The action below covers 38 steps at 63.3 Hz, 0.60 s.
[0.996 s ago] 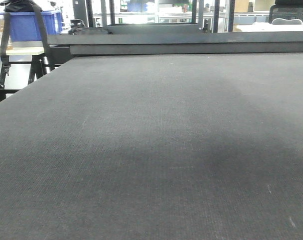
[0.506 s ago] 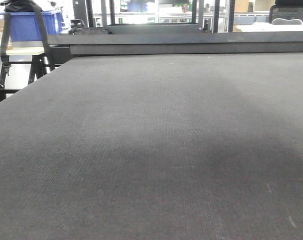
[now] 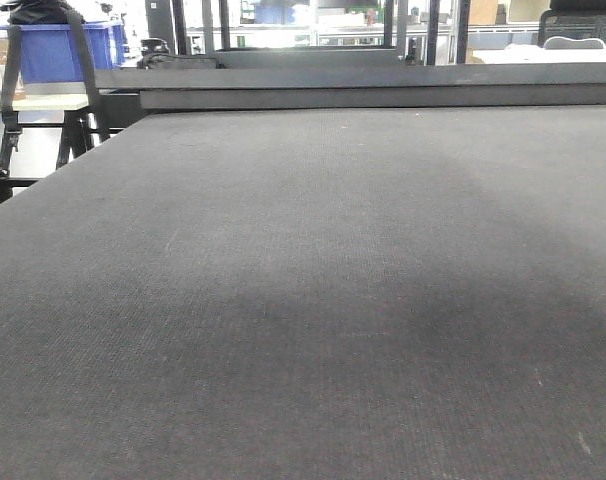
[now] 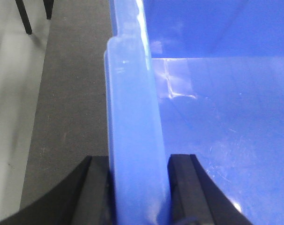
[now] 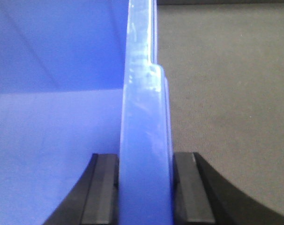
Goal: Move blue bin to conveyor side
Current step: 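Lower the blue bin with both grippers onto the grey conveyor belt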
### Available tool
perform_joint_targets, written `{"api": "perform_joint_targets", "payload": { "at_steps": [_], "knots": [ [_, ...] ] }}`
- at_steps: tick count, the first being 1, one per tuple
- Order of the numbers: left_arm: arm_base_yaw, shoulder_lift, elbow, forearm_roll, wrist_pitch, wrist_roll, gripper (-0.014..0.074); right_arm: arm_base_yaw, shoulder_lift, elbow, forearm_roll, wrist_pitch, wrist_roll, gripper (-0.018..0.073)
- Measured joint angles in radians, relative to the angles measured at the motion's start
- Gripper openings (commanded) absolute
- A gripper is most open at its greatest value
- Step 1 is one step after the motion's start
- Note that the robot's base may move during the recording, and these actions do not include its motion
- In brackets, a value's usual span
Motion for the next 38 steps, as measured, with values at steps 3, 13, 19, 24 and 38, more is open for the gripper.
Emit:
{"api": "perform_joint_targets", "payload": {
  "at_steps": [3, 13, 19, 24, 38],
  "knots": [
    [0.000, 0.000, 0.000, 0.002, 0.000, 0.000, -0.0020, 0.000, 0.000, 0.000, 0.000, -0.004, 0.000, -0.0081],
    [0.000, 0.007, 0.000, 0.004, -0.027, 0.000, -0.0020, 0.000, 0.002, 0.000, -0.002, -0.007, 0.000, -0.0081],
    [0.000, 0.043, 0.000, 0.008, -0.059, 0.002, -0.0020, 0.000, 0.013, 0.015, -0.015, -0.012, 0.000, -0.0081],
    [0.000, 0.091, 0.000, 0.010, -0.098, 0.002, -0.0020, 0.000, 0.036, 0.049, -0.036, -0.035, 0.007, -0.0081],
    [0.000, 0.235, 0.002, 0.040, -0.208, 0.011, -0.0020, -0.023, 0.122, 0.169, -0.051, -0.178, 0.039, -0.0081]
  ]
}}
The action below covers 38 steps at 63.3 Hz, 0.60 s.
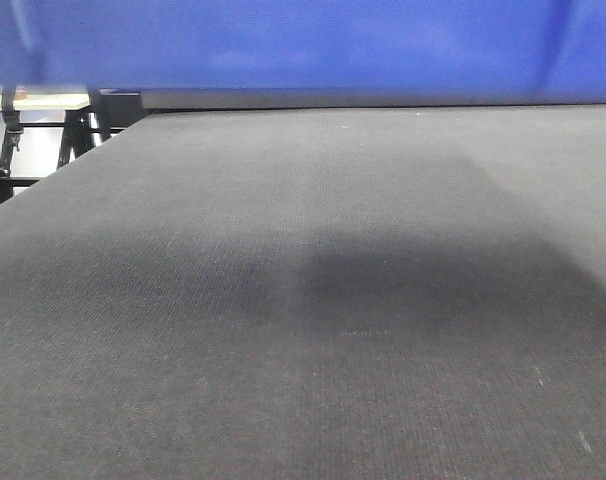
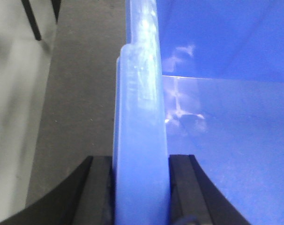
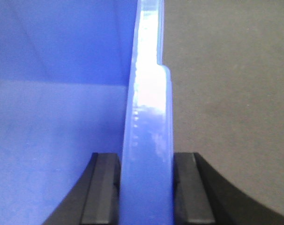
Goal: Move blue bin to conveyor side
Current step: 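Lower the blue bin with both grippers onto the grey conveyor belt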
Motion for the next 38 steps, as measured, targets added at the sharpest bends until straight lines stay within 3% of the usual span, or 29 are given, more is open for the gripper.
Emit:
{"api": "perform_joint_targets", "payload": {
  "at_steps": [21, 38],
  "knots": [
    [0.000, 0.196, 0.062, -0.004, -0.220, 0.002, -0.0020, -0.087, 0.203, 0.028, -0.002, -0.203, 0.016, -0.0081],
    [0.002, 0.294, 0.070, 0.009, -0.264, 0.002, -0.0020, -0.091, 0.314, 0.030, -0.010, -0.291, 0.016, -0.0081]
  ]
}}
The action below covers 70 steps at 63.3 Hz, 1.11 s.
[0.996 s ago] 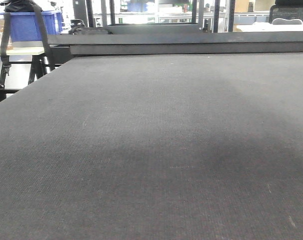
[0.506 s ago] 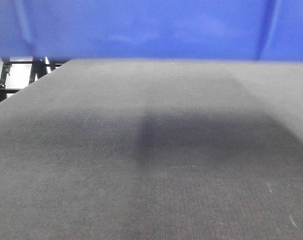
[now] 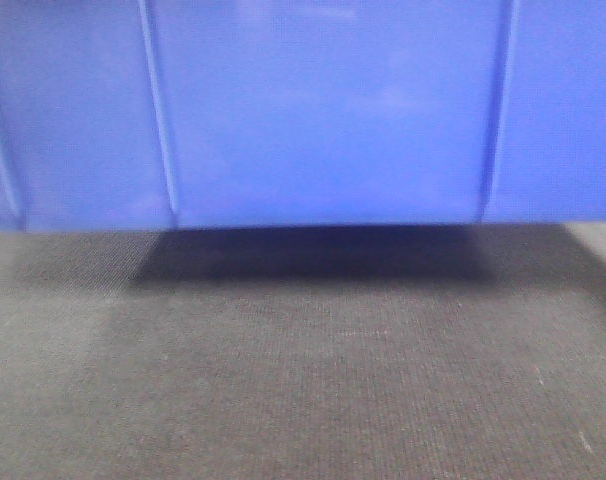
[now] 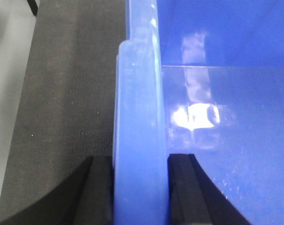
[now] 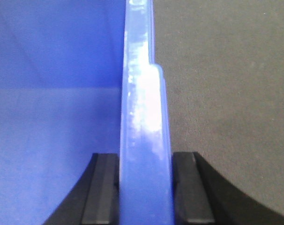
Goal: Move blue bin to conveyor side
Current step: 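Lower the blue bin with both grippers onto the grey conveyor belt, then open both grippers and raise them away from the bin rim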
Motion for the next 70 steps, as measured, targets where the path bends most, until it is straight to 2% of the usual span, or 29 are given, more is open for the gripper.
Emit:
{"api": "perform_joint_targets", "payload": {
  "at_steps": [27, 32, 35, 43, 54, 61, 70],
  "knots": [
    [0.002, 0.069, 0.002, 0.004, -0.057, -0.002, -0.0014, -0.004, 0.073, 0.000, -0.020, -0.053, 0.002, -0.0077],
    [0.002, 0.069, 0.002, 0.013, -0.072, -0.002, 0.0024, -0.006, 0.089, 0.000, -0.021, -0.075, 0.002, 0.0001],
    [0.002, 0.069, 0.002, 0.019, -0.077, -0.002, 0.0067, -0.006, 0.097, 0.000, -0.021, -0.089, 0.002, 0.0081],
    [0.004, 0.075, 0.002, 0.030, -0.091, -0.002, 0.0233, -0.006, 0.115, 0.000, -0.024, -0.112, 0.004, 0.0277],
    [0.002, 0.075, -0.006, 0.017, -0.152, 0.000, 0.0436, 0.001, 0.111, -0.011, -0.024, -0.201, 0.004, 0.0473],
    [-0.002, 0.075, -0.015, 0.009, -0.165, 0.000, 0.0513, 0.003, 0.105, -0.012, -0.024, -0.213, 0.004, 0.0525],
    [-0.002, 0.071, -0.055, 0.009, -0.130, 0.000, 0.0494, 0.003, 0.082, -0.045, -0.024, -0.162, 0.004, 0.0477]
  ]
}}
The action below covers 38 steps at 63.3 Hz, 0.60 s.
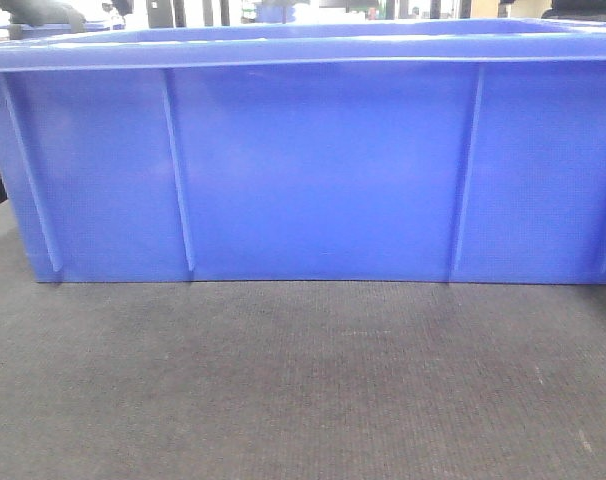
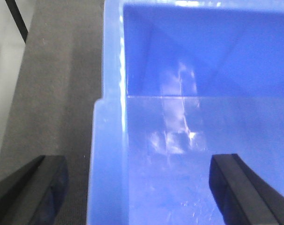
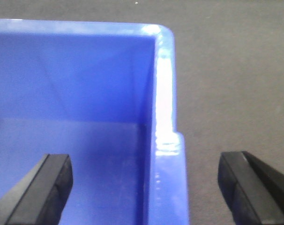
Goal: Move blue bin to conveyor side
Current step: 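Open both grippers and raise them away from the bin rim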
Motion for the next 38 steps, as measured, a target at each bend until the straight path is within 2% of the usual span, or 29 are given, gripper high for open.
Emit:
{"api": "perform_joint_targets", "payload": {
  "at_steps": [2, 6, 11, 16, 22, 38],
  "knots": [
    [0.000, -0.003, -0.013, 0.000, 0.010, 0.000, 0.0468, 0.000, -0.009, -0.017, -0.005, 0.011, 0.000, 0.0434],
    [0.000, -0.019, -0.047, 0.000, 0.032, 0.000, 0.0340, 0.000, -0.033, -0.056, -0.016, 0.041, -0.002, 0.0320],
    [0.000, -0.049, -0.087, 0.000, 0.048, 0.000, 0.0164, 0.000, -0.068, -0.113, -0.028, 0.073, -0.002, 0.0085],
    [0.000, -0.088, -0.135, 0.000, 0.051, 0.000, -0.0045, 0.000, -0.109, -0.172, -0.033, 0.092, -0.002, -0.0095],
    [0.000, -0.135, -0.187, 0.000, 0.055, 0.000, 0.0017, 0.000, -0.153, -0.238, -0.037, 0.096, -0.002, -0.0070],
    [0.000, -0.243, -0.246, 0.000, 0.128, 0.000, -0.0009, 0.000, -0.287, -0.294, -0.033, 0.143, -0.002, -0.0088]
  ]
}}
